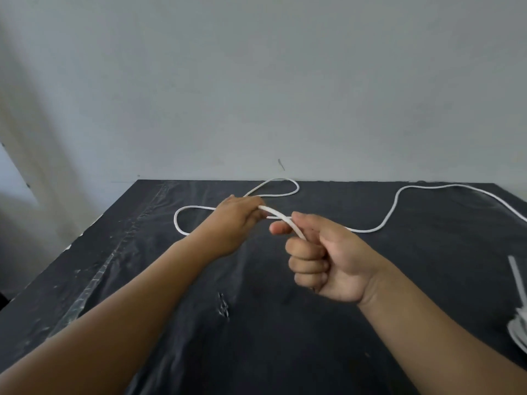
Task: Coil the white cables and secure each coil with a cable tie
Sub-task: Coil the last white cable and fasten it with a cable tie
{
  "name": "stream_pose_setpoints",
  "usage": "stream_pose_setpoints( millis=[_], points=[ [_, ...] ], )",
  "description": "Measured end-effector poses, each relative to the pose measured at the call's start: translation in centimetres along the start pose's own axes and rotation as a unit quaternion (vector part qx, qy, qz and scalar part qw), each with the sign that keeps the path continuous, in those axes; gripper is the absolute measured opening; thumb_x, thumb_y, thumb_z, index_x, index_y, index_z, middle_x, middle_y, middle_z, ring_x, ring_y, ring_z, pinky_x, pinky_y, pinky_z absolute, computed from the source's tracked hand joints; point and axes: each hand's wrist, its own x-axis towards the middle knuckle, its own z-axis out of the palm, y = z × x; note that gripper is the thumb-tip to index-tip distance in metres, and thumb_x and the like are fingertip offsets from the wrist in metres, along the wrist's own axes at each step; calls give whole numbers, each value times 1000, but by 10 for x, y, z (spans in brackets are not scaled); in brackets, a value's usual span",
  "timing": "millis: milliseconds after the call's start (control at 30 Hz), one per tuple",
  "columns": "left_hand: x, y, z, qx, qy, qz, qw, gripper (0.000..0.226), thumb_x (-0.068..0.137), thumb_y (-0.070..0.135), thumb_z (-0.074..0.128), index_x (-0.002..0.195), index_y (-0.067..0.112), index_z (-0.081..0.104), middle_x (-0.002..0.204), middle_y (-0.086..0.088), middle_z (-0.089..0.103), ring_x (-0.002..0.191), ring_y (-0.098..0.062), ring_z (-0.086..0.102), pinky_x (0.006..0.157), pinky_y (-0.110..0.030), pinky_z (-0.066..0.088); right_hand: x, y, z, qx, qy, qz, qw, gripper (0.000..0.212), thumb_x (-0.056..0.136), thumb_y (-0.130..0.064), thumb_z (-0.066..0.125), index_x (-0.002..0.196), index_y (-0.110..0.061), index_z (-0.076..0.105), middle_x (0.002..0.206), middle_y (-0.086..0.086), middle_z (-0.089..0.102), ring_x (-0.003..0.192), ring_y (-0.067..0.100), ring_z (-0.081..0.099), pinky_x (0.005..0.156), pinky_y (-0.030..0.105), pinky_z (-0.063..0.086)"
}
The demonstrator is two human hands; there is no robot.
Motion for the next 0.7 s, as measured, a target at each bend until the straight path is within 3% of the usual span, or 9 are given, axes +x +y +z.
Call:
stream_pose_setpoints(
  millis=[100,200,267,367,433,500,567,700],
  points=[
    [-3,-1,17,-18,9,-52,998,39,91,41,34,86,9,57,76,-4,60,72,-22,54,69,-36,43,-13,-8,-11,93,27,-70,993,17,86,-29,52,77,-17,60,46,-9,22,39,6,15,39,19,13],
    [-14,-2,37,-39,20,-90,995,33,97,37,42,93,9,59,76,-6,62,72,-23,56,68,-34,42,-14,-29,-27,231,59,-163,957,20,91,-25,47,74,-17,54,46,-7,24,38,6,15,36,18,15],
    [-22,0,46,-53,28,-98,993,23,99,29,43,111,18,59,80,-6,64,74,-21,57,67,-28,40,-12,-44,-36,271,97,-205,935,27,96,-26,44,73,-17,53,46,-7,24,35,6,19,35,18,16],
    [-31,5,51,-84,41,-99,991,25,100,27,39,123,37,40,74,-13,59,63,-25,54,64,-36,43,-10,-67,-48,289,168,-262,906,33,100,-26,39,71,-16,51,46,-8,24,34,8,20,35,19,16],
    [-35,10,49,-74,46,-68,994,24,99,22,40,118,38,41,66,-3,55,58,-18,50,61,-34,44,-8,-82,-53,281,210,-301,887,32,100,-22,38,71,-16,50,46,-7,25,35,9,21,35,20,18],
    [-36,20,42,-46,65,-12,997,26,98,17,44,117,30,55,70,11,55,68,-8,51,69,-20,43,-3,-88,-56,240,247,-323,881,26,97,-16,40,73,-15,49,47,-6,28,37,10,23,38,21,23],
    [-34,33,33,-10,85,53,995,28,93,15,47,113,25,64,79,13,56,78,-14,53,76,-24,43,6,-83,-54,177,267,-316,893,20,96,-11,42,78,-13,50,49,-4,32,40,10,26,42,22,27],
    [-26,62,12,30,98,140,985,30,85,21,43,99,25,69,78,20,43,70,-16,43,71,-30,39,24,-54,-44,8,245,-254,936,19,102,-16,37,92,-12,53,52,-3,35,47,11,30,52,26,30]
  ],
)
